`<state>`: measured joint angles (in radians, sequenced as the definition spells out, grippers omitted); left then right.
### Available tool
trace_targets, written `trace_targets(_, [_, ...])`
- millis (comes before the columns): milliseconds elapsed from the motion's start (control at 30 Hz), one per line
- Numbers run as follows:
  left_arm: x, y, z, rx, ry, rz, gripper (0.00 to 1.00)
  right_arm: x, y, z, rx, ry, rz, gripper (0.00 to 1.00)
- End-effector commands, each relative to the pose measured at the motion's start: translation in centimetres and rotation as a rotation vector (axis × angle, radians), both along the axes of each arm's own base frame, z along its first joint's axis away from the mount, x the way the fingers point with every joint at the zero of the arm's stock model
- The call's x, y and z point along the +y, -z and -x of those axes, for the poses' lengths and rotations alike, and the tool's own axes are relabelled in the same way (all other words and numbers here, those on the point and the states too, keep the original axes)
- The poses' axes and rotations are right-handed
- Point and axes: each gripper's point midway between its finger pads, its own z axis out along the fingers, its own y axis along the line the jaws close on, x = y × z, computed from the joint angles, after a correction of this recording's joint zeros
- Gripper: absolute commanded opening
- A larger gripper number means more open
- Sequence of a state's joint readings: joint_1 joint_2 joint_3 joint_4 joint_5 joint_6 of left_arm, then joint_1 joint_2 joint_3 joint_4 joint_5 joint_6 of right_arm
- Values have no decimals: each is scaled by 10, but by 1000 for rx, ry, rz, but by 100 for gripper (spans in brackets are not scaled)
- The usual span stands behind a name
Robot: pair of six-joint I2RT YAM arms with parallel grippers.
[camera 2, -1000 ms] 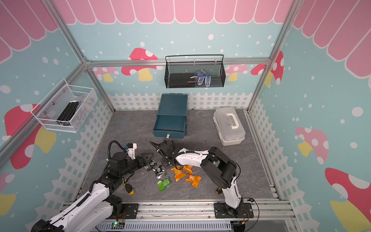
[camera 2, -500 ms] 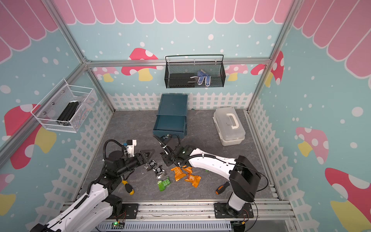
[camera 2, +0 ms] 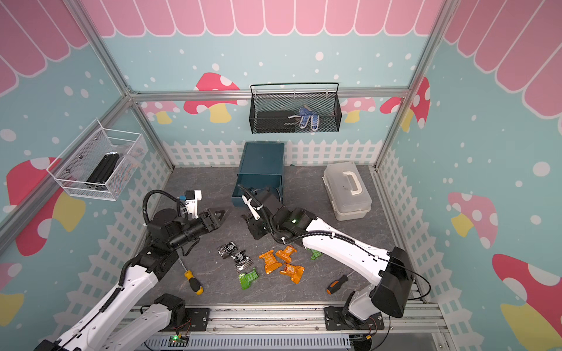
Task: Place the cookies into the drawer by color
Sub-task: Place the cookie in the drawer.
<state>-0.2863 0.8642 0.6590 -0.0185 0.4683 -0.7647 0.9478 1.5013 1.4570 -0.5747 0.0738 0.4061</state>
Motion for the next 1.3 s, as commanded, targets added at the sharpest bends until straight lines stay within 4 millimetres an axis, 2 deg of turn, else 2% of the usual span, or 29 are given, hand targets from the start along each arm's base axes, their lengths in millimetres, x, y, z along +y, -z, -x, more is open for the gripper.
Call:
trace_targets(0, [9,-25,-11,-56,-40,-47,74,-4,-15,-25,-28,41,26,31])
trace_targets(233, [19,-33,-45,-39,-56,-32,74,-2,-27,-84,-25,104,52,31])
trace_targets(400, [23,-31,-69,-30,-76,-40,73,7,-16,-110,-10,148,81,31])
trace_targets(433, [22,-28,-73,-24,-77,-43,73,9,-19,-113,-13,153,76,31])
trace_targets(467, [21,-26,-77,-18,-73,-43,73,15,-1,-120,13,164,107,31])
trace_targets(567, [20,-20,-85,-15,-70,-49,73,21,12,-134,37,205,135,31])
trace_targets(767, [19,-8,-101,7,-78,-85,73,25,36,-156,59,267,203,31])
trace_targets(1100, [14,7,-116,40,-60,-76,72,25,66,-177,141,269,182,33])
trace_targets(1267, [16,12,-118,45,-71,-86,72,29,75,-177,162,248,184,44])
